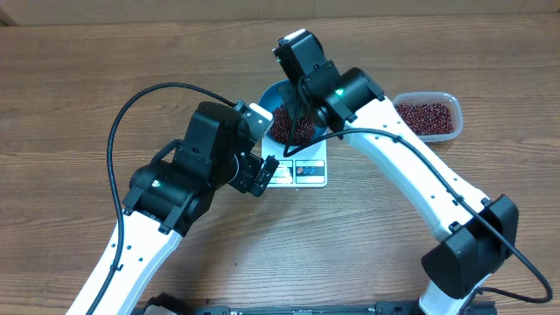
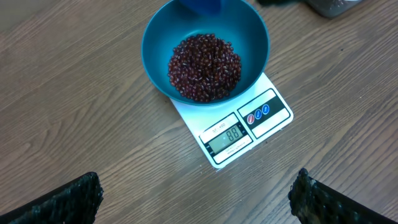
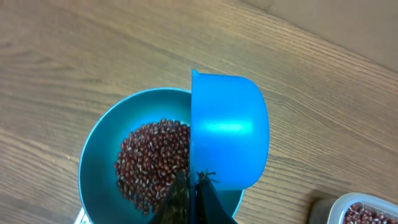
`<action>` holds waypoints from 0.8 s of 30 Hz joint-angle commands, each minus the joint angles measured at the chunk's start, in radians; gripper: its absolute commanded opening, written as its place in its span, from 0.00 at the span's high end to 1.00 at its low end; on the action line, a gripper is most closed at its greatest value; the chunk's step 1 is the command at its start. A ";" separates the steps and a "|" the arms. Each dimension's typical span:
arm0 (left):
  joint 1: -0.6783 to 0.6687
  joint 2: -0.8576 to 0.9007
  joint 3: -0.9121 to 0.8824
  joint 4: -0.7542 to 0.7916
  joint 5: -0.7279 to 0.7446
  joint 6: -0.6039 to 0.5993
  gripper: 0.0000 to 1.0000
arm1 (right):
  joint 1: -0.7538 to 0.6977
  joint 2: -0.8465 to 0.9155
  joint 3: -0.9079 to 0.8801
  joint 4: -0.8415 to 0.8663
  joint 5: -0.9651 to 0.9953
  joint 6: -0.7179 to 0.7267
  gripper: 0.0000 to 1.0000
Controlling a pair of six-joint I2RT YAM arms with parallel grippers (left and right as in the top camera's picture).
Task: Scoop item into bowl and weigh 150g on scale
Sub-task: 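Move the empty scoop back to the bean container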
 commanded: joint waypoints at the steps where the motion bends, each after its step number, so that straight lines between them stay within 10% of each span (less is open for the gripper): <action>1: 0.006 0.005 0.023 0.001 0.011 0.012 0.00 | -0.031 -0.096 0.033 0.018 0.018 0.057 0.96; 24: 0.006 0.005 0.023 0.001 0.011 0.012 0.00 | -0.314 -0.154 0.027 -0.091 0.304 0.127 0.96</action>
